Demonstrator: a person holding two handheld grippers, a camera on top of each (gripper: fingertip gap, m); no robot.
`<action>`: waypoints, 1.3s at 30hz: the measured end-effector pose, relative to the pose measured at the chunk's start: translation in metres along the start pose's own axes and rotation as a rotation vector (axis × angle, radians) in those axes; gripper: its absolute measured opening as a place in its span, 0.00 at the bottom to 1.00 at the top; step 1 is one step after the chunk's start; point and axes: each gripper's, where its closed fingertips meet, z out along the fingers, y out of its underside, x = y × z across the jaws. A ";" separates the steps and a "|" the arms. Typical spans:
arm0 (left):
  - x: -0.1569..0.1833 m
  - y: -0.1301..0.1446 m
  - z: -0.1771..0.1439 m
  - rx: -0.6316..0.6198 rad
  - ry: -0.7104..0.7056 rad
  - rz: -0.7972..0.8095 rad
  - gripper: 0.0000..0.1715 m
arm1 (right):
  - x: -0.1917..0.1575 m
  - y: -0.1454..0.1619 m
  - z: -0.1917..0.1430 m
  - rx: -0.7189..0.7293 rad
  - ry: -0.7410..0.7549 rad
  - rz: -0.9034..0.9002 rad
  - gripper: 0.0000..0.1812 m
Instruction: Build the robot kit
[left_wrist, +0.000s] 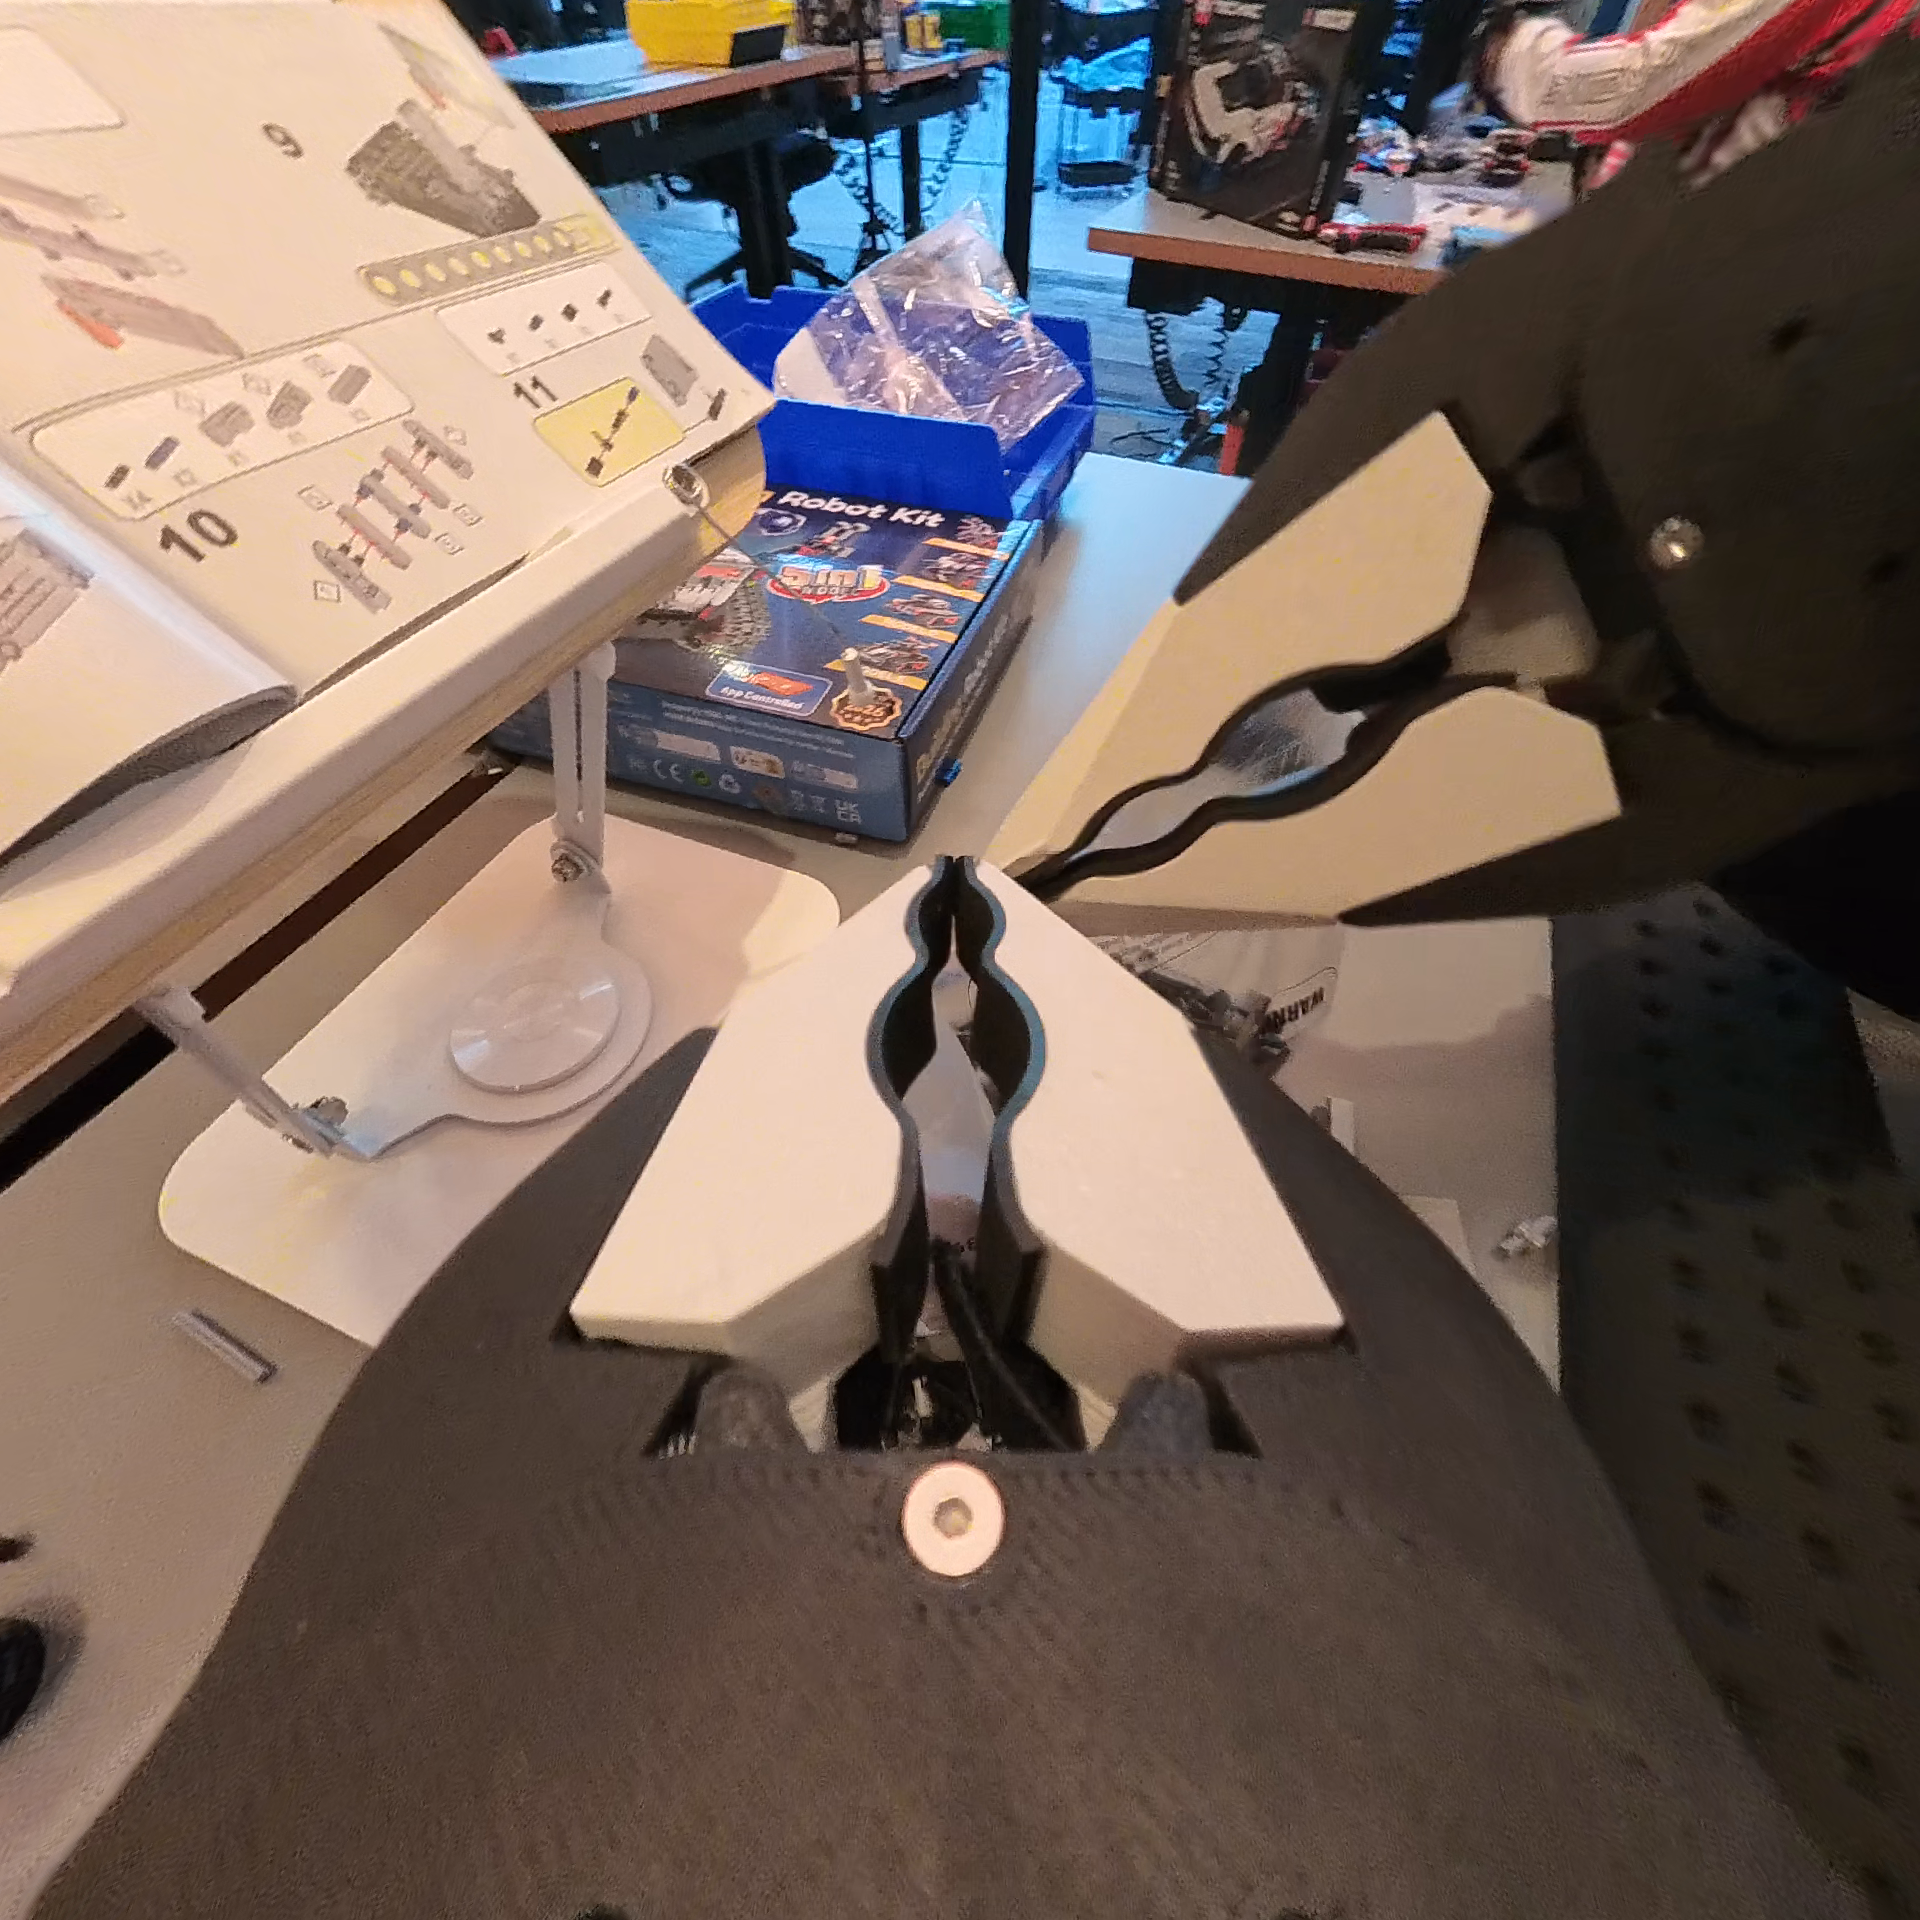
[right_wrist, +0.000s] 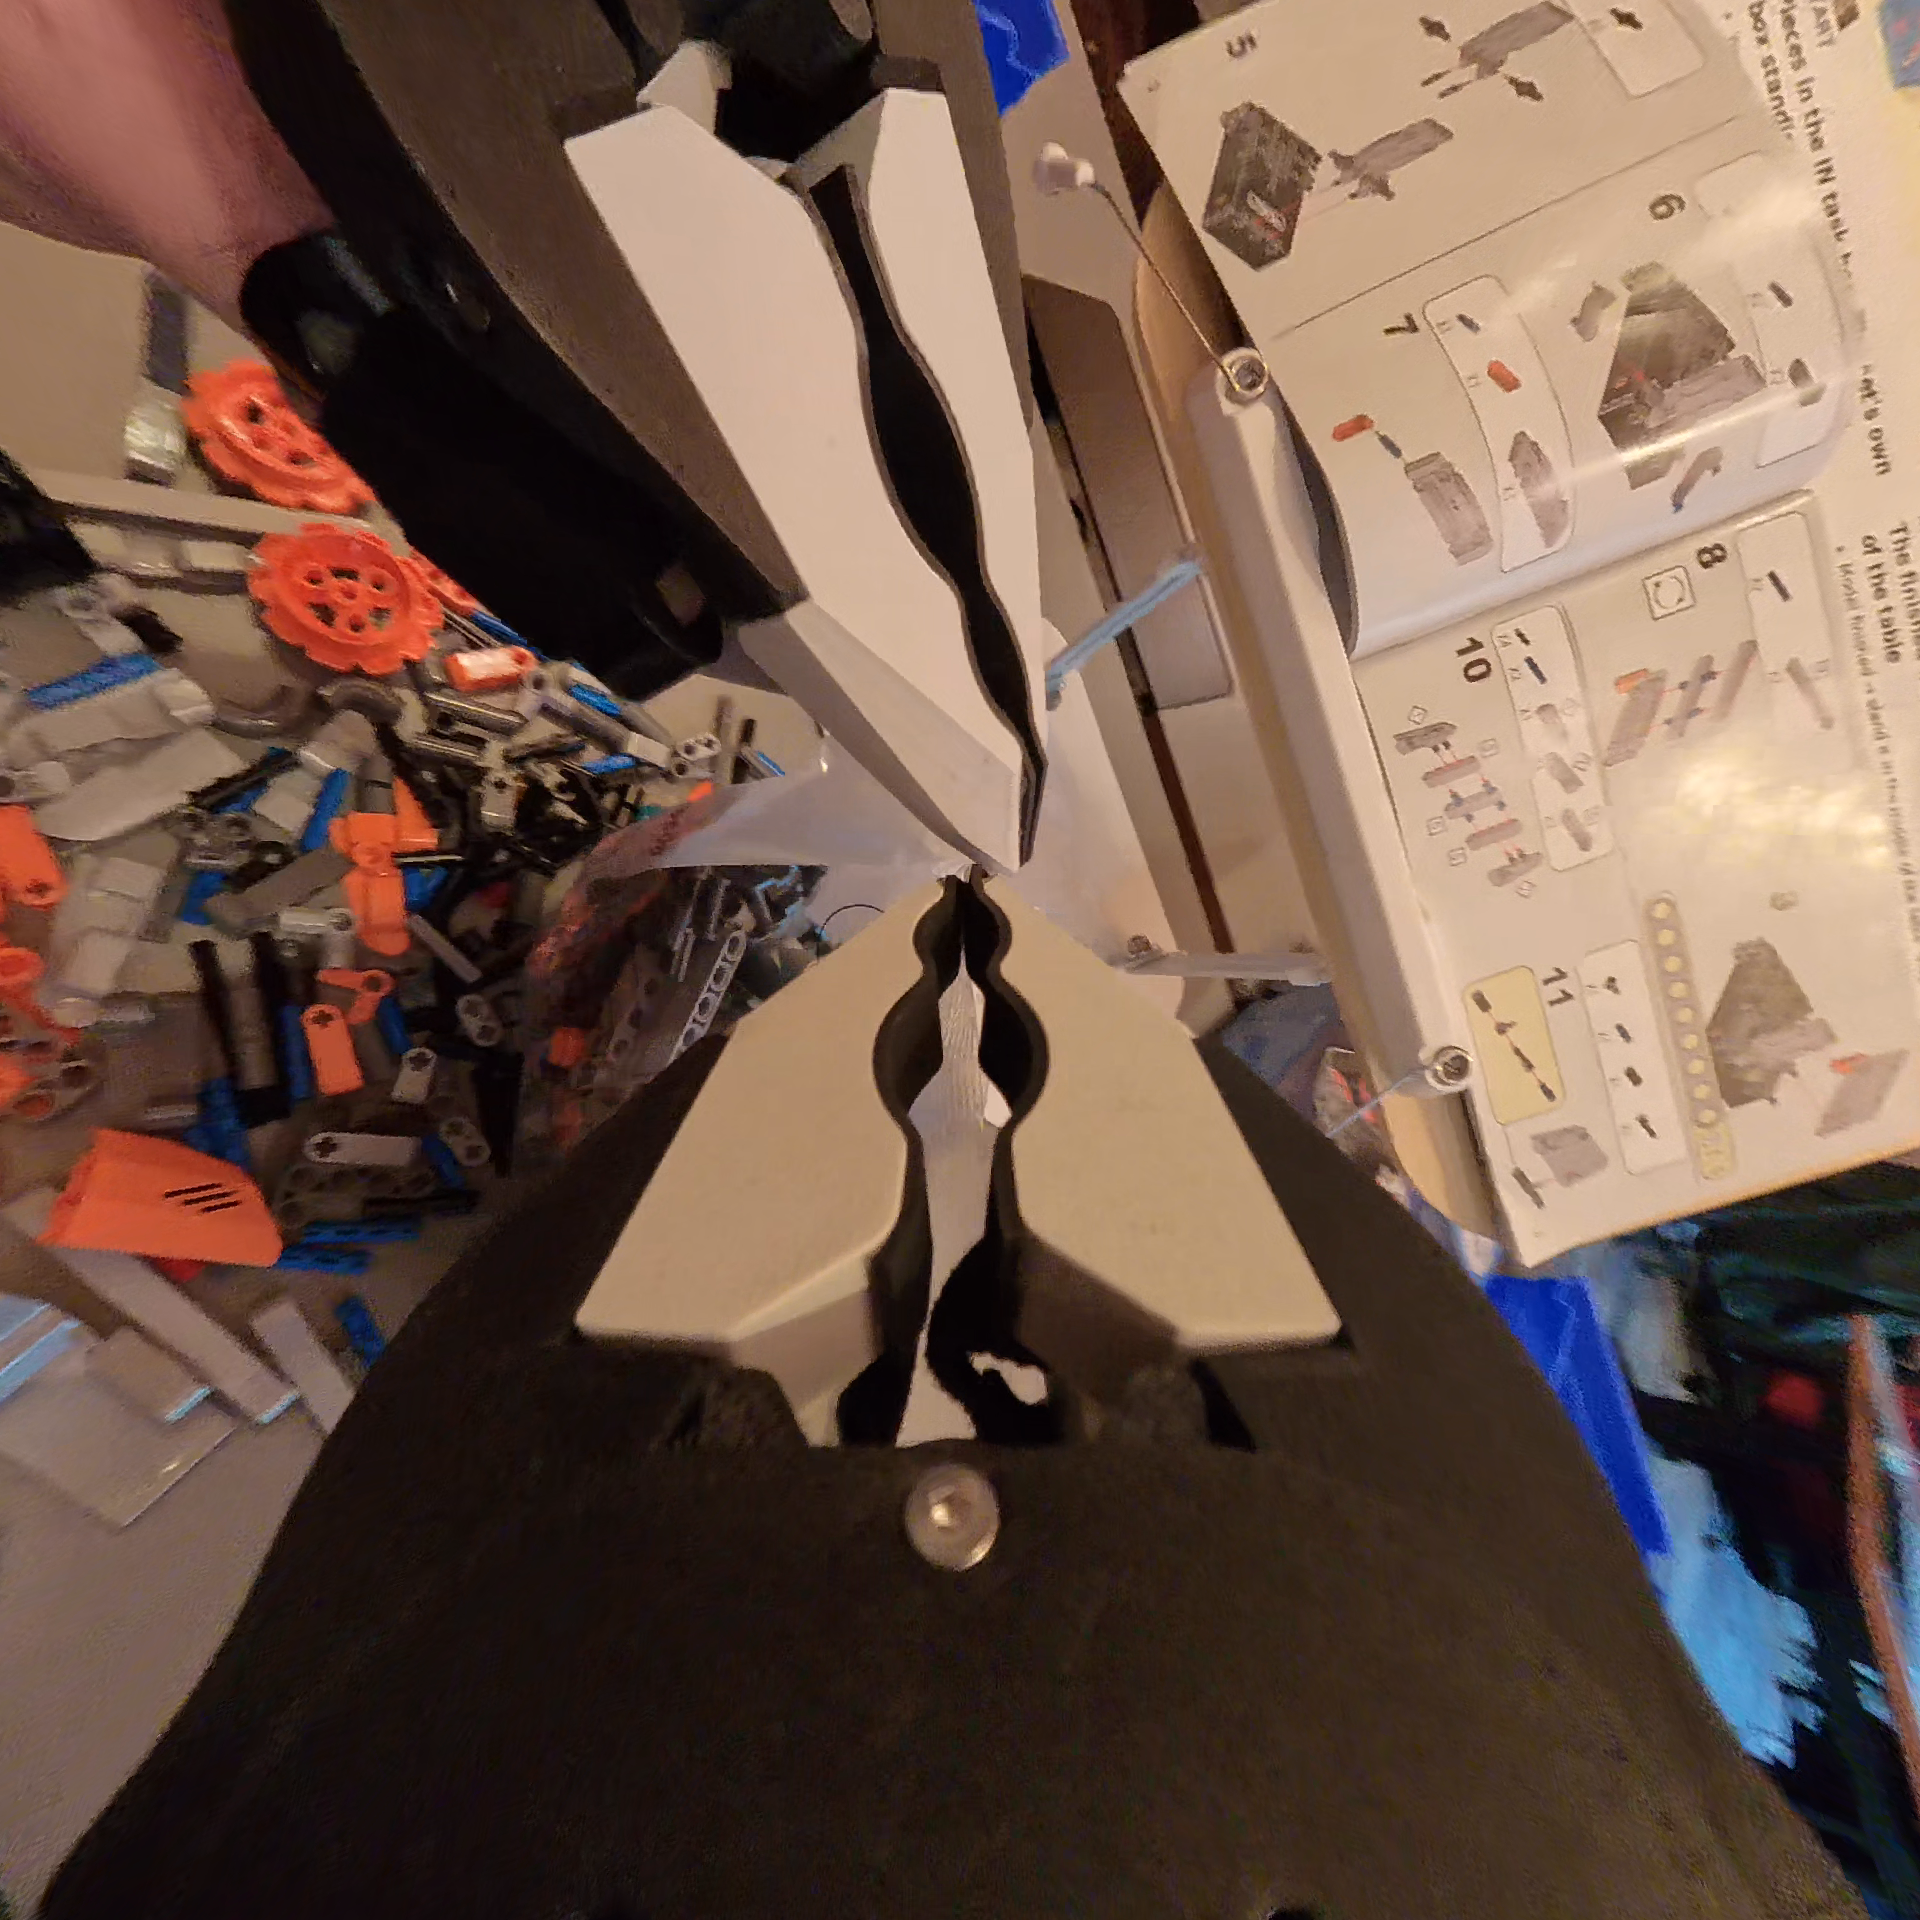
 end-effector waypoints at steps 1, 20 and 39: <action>-0.003 0.002 0.002 0.000 -0.021 -0.007 0.00 | 0.001 0.002 0.003 -0.014 0.031 -0.018 0.00; -0.064 0.028 0.017 -0.006 -0.258 -0.151 0.00 | -0.020 0.013 0.010 0.081 0.122 -0.068 0.00; -0.058 0.075 -0.042 -0.117 -0.148 -0.240 0.00 | 0.015 0.026 -0.045 0.337 -0.022 0.227 0.00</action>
